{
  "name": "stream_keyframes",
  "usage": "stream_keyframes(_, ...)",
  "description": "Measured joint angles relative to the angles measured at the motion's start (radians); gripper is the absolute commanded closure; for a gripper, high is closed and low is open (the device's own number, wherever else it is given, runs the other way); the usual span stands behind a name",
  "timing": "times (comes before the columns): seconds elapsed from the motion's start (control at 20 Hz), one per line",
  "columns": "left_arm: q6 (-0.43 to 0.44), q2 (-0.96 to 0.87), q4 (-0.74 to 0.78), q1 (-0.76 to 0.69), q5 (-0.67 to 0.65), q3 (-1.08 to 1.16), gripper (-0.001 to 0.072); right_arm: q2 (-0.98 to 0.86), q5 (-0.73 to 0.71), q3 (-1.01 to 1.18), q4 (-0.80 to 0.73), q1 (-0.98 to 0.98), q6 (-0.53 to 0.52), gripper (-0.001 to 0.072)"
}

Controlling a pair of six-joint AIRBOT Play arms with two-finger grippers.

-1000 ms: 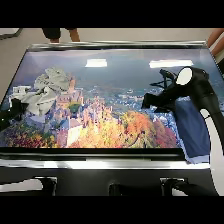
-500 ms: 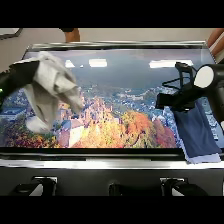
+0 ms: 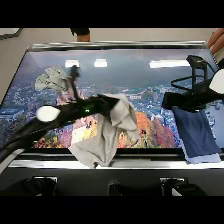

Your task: Fold the shirts.

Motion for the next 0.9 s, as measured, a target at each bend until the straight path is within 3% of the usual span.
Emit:
stream_keyframes(0.05, -0.038, -0.064, 0.001, -0.008, -0.032, 0.018, -0.0009, 0.001, 0.000, 0.000, -0.008, 0.000, 0.000, 0.0038)
stream_keyframes(0.15, -0.108, -0.155, 0.010, 0.020, -0.152, 0.062, -0.0007, 0.001, -0.001, 0.000, -0.020, 0.000, 0.000, 0.0038)
stream_keyframes(0.2, -0.148, -0.181, 0.021, 0.058, -0.215, 0.085, 0.0015, -0.002, 0.000, 0.000, -0.022, 0.000, 0.000, 0.0037)
stream_keyframes(0.25, -0.197, -0.199, 0.053, 0.112, -0.286, 0.108, 0.0099, -0.010, 0.002, -0.002, -0.023, 0.000, 0.000, 0.0037)
stream_keyframes(0.35, -0.306, -0.203, 0.167, 0.241, -0.447, 0.142, 0.0119, -0.029, 0.020, -0.024, -0.018, 0.000, -0.006, 0.0035)
stream_keyframes(0.4, -0.368, -0.193, 0.268, 0.312, -0.526, 0.148, 0.0112, -0.042, 0.027, -0.051, -0.007, 0.000, -0.019, 0.0035)
stream_keyframes(0.45, -0.424, -0.175, 0.376, 0.377, -0.596, 0.145, 0.0023, -0.055, 0.029, -0.088, 0.007, 0.000, -0.035, 0.0036)
stream_keyframes(0.5, -0.472, -0.148, 0.491, 0.442, -0.664, 0.128, -0.0013, -0.068, 0.029, -0.133, 0.021, 0.000, -0.050, 0.0037)
stream_keyframes(0.55, -0.508, -0.119, 0.584, 0.498, -0.720, 0.099, -0.0013, -0.083, 0.027, -0.188, 0.036, 0.000, -0.066, 0.0039)
stream_keyframes(0.7, -0.573, -0.010, 0.753, 0.660, -0.800, -0.066, -0.0011, -0.111, -0.021, -0.353, 0.063, 0.000, -0.092, 0.0039)
stream_keyframes(0.9, -0.575, 0.062, 0.785, 0.765, -0.812, -0.303, -0.0010, -0.123, -0.090, -0.483, 0.101, 0.000, -0.106, 0.0038)
